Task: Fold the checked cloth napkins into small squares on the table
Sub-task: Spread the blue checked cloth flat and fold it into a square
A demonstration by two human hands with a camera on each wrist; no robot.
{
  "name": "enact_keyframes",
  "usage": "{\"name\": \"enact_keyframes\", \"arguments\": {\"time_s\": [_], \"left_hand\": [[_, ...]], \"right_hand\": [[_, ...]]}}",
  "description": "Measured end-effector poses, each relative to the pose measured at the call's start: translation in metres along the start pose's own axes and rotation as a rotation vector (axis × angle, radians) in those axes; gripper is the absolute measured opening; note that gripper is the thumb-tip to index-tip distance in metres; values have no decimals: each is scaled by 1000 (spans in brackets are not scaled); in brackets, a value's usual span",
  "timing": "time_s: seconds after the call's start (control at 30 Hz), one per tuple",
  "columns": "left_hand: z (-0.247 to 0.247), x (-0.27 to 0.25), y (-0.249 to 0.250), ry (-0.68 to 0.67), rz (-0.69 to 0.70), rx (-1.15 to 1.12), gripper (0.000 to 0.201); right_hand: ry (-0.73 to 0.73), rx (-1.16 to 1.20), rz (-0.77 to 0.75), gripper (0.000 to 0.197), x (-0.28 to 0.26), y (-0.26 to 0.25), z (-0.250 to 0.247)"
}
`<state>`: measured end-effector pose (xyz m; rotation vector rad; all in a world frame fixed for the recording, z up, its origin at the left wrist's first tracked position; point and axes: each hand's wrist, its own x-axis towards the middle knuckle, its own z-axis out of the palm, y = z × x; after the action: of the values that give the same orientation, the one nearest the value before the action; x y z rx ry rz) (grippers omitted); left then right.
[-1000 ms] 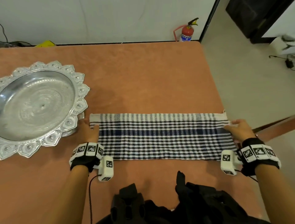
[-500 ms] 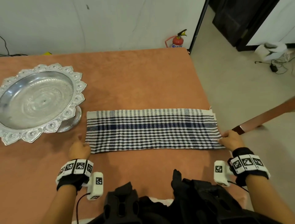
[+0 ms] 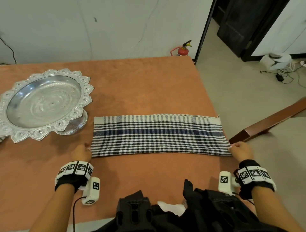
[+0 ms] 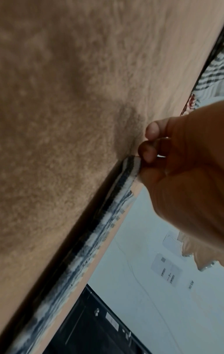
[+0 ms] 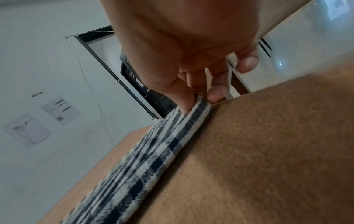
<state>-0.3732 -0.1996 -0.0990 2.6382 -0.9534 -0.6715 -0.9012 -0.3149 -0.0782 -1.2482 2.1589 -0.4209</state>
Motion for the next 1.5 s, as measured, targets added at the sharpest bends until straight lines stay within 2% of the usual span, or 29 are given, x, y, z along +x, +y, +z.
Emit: {"name": "enact_keyframes", "arguments": {"time_s": [0.03, 0.1, 0.2, 0.3, 0.43, 0.7, 0.9, 1.07, 1.2, 1.37, 1.5], "left_hand": [[-2, -2, 2, 0, 1, 13, 31], [-4, -8, 7, 9, 17, 30, 34], [-4, -22, 22, 112, 168, 86, 36], [7, -36, 43, 112, 280, 149, 41], [27, -45, 70, 42, 374, 130, 45], [59, -59, 111, -62, 633, 229, 48], [64, -44, 185, -32, 888, 363, 39], [83, -24, 230, -96, 970, 489, 37], [105, -20, 254, -124, 1034, 539, 31], [122, -20, 275, -58, 1047, 525, 22], [128, -16, 281, -61, 1042, 538, 16]], "right_hand": [[3, 15, 4, 3, -1, 0, -1], [23, 29, -3, 16, -2, -1, -1], [95, -105, -112, 30, -5, -13, 5], [127, -272, -190, 29, -13, -36, 18], [123, -330, -257, 31, -9, -68, 27], [-42, -520, -468, 28, 33, -111, 29], [-79, -605, -443, 25, 44, -123, 38], [-182, -595, -468, 21, 55, -124, 39], [-251, -614, -545, 23, 58, -123, 37], [-122, -638, -633, 16, 66, -123, 29], [-80, -605, -630, 11, 75, -122, 28]]}}
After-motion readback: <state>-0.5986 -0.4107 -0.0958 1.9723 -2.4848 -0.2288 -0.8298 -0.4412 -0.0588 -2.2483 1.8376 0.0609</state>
